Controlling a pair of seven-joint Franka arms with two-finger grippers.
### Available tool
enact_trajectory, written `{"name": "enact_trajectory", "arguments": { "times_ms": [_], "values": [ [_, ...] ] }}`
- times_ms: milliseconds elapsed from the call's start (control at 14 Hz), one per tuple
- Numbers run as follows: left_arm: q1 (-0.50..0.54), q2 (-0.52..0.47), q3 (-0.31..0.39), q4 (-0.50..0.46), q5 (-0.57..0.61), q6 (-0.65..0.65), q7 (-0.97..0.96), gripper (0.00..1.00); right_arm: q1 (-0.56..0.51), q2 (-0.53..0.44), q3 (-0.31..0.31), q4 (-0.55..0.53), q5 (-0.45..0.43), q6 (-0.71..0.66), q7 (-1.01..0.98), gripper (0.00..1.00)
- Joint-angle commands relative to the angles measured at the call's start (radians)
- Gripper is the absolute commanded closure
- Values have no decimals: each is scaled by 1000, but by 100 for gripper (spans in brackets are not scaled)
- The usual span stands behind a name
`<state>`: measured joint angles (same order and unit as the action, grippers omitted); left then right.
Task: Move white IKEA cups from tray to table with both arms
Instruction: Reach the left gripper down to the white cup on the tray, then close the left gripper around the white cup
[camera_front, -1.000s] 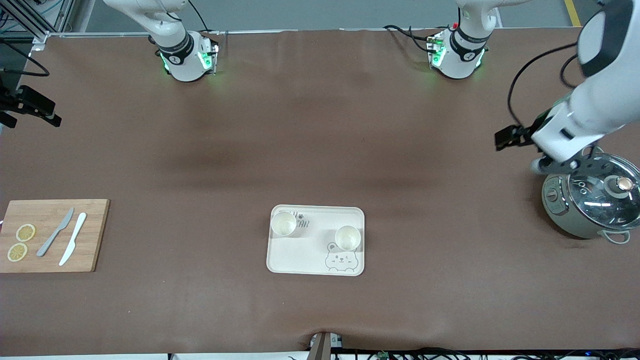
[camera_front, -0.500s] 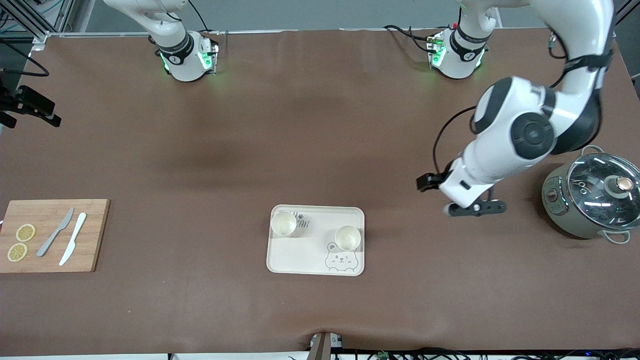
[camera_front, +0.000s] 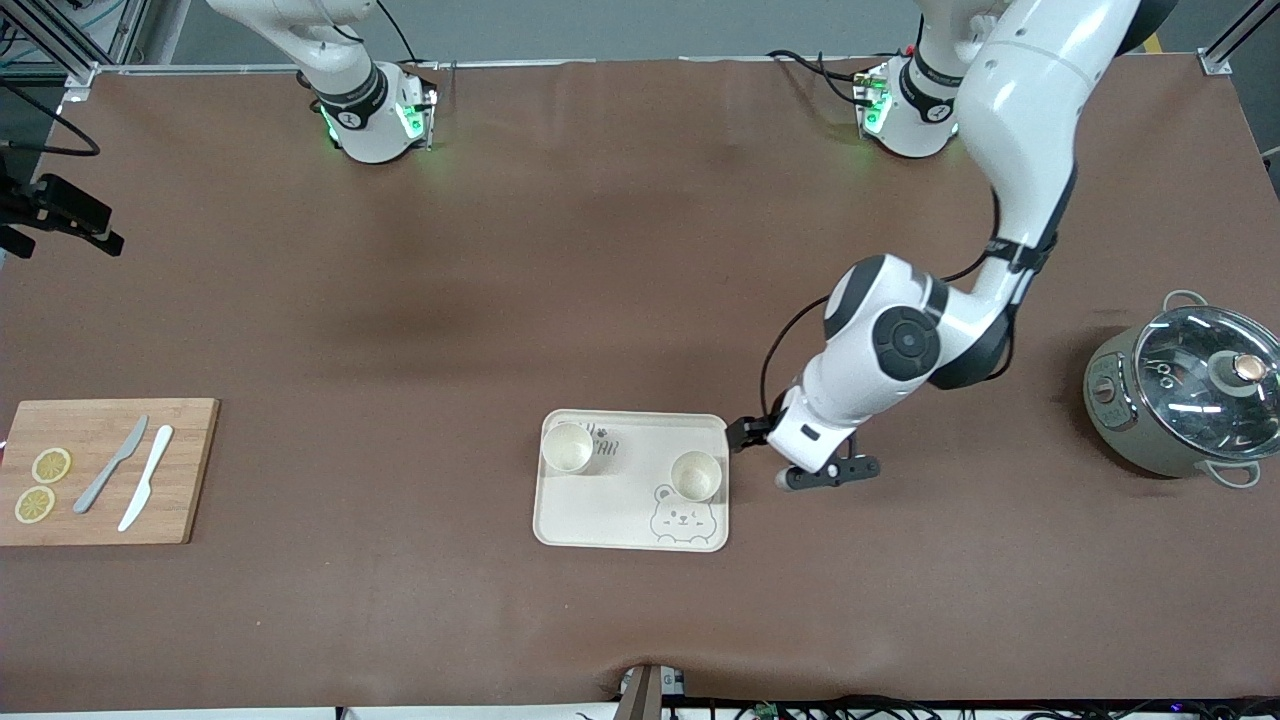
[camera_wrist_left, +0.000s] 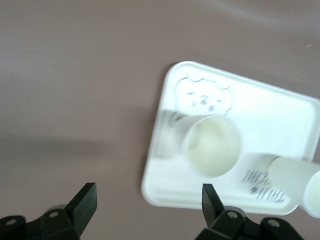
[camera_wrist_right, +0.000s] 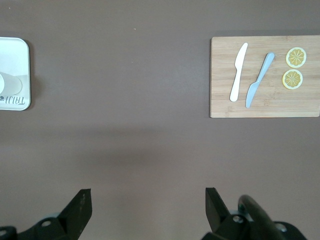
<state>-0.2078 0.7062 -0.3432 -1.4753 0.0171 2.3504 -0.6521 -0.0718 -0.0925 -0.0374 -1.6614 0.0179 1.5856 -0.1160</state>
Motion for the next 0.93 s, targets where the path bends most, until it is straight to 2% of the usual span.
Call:
{"name": "enact_trajectory", "arguments": {
  "times_ms": [0, 357, 500, 571, 643, 714, 786, 857],
  "values": [
    [-47, 68, 30, 64, 20, 56, -47, 18, -17, 34, 14, 38, 2, 0, 2, 0],
    [-82, 140, 36, 67, 18, 174, -61, 23, -13, 125, 14, 95, 0, -9, -5, 0],
    [-85, 173, 46, 69, 17, 226, -61, 30, -13, 134, 14, 95, 2, -9, -4, 0],
    [-85, 183, 46, 66, 18, 254, -51, 37, -13, 143, 14, 97, 0, -10, -8, 0],
    [-85, 190, 46, 66, 18, 262, -49, 49, -11, 146, 14, 97, -4, -1, -8, 0],
    [-91, 193, 46, 66, 18, 263, -49, 67, -9, 154, 16, 100, -7, -1, -10, 0],
    [-93, 193, 46, 66, 20, 262, -49, 90, -3, 157, 17, 109, -7, -1, -8, 0],
    [-94, 193, 46, 66, 20, 263, -50, 100, -2, 157, 19, 111, -7, -3, -8, 0]
  ]
}}
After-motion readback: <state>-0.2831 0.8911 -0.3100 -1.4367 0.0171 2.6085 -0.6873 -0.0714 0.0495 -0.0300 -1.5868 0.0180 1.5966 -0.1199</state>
